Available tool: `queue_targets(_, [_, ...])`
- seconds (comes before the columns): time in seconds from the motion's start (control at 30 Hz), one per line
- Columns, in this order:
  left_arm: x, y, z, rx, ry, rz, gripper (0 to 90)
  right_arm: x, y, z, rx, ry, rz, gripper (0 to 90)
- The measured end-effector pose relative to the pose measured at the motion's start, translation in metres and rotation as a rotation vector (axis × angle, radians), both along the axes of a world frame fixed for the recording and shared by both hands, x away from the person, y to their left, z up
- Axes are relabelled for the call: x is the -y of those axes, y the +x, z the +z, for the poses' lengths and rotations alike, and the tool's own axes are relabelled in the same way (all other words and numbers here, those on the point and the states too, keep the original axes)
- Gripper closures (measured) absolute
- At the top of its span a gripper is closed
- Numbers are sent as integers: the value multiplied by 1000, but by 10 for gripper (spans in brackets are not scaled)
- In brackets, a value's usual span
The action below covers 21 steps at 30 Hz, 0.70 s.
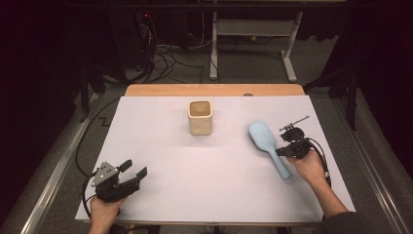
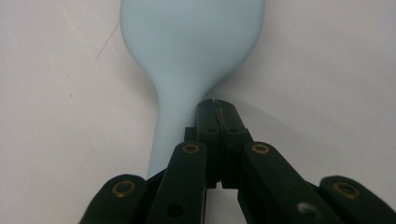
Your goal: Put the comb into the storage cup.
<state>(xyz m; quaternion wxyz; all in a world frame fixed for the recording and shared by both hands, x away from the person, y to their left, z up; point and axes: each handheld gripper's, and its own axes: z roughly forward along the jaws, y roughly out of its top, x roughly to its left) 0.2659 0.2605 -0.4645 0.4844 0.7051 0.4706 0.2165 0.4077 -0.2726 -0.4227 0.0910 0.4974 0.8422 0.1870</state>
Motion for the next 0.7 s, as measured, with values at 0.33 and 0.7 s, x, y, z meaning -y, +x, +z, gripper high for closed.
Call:
queue_targets(0.33, [-1,0,1,1,-3,6,329,3,-8,8,45,0,-12,792])
queue_targets(0.7, [-1,-1,1,6,0,12,329,3,-15,16,75,28,-20,570])
